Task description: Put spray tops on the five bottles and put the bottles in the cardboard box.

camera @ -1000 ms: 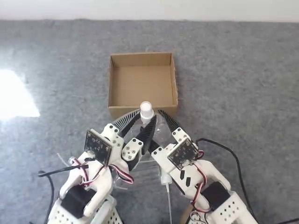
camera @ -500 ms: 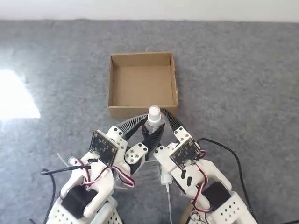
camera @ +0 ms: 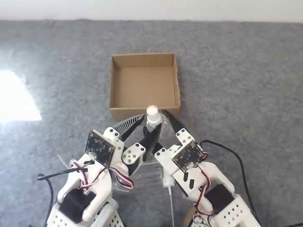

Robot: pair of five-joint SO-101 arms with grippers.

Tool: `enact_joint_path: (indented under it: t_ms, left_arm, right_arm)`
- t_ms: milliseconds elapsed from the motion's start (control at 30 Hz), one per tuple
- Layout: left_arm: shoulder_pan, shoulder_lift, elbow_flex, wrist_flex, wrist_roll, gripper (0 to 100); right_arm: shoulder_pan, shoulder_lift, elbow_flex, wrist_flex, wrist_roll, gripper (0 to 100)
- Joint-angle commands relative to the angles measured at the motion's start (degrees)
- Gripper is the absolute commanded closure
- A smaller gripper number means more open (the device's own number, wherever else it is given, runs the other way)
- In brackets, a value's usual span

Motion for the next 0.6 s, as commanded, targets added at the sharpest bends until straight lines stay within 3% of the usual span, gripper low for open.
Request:
enact_joint_path:
  t_ms: [0, 567]
  left_arm:
    - [-0.3, -0.9, -5.1, 1.5, -0.3, 85]
    - [-0.7, -0.9, -13.5, 7.8, -0.4, 85]
  right_arm:
    - [0.0, -1.7, -0.4, 0.0, -0.4, 88.8]
    - [0.0, -1.7, -0.4, 0.0, -0.4, 88.8]
